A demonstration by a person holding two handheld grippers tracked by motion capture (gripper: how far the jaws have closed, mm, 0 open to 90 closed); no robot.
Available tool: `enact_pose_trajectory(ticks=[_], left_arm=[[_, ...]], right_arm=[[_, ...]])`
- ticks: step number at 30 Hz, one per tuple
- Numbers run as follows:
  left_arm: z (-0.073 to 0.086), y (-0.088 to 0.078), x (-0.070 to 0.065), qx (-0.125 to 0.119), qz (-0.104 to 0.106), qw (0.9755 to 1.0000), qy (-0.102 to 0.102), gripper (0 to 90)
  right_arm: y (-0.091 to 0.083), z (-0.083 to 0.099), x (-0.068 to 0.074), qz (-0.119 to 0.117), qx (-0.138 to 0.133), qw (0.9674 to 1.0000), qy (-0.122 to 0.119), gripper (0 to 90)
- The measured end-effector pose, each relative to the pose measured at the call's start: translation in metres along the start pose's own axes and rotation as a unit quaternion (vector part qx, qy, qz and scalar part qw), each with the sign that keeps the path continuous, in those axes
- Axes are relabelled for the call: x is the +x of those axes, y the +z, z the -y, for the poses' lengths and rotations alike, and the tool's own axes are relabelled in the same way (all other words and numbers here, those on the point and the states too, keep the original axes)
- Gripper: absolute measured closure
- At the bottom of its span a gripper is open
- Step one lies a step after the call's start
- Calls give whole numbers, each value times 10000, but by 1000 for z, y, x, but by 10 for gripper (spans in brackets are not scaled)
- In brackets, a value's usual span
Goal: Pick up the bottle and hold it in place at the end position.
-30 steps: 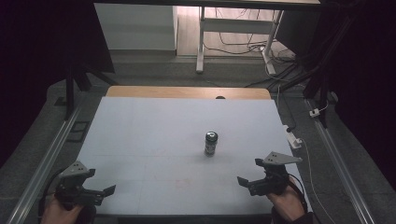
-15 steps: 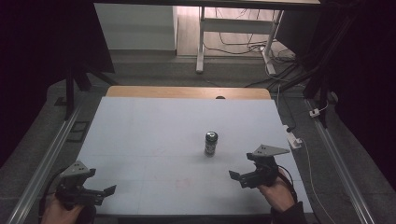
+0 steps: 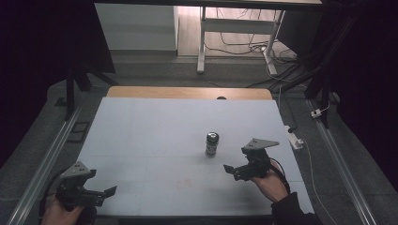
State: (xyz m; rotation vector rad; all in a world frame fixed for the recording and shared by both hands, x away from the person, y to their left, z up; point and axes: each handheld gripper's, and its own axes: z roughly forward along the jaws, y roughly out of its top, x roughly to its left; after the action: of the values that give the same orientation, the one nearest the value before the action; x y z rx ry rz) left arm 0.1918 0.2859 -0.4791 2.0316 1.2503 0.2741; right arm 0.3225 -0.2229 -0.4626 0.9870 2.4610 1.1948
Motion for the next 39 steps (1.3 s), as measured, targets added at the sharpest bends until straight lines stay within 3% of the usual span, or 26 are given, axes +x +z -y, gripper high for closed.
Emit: enact_pose_trajectory(ticks=[24,39], left_arm=[[0,0,0,7,17,10000,1,0],[0,0,0,14,13,10000,8,0]], right_arm=[[52,-22,-16,-73,233,9997,6,0],[85,-27,-16,-150,449,9986,-253,3]])
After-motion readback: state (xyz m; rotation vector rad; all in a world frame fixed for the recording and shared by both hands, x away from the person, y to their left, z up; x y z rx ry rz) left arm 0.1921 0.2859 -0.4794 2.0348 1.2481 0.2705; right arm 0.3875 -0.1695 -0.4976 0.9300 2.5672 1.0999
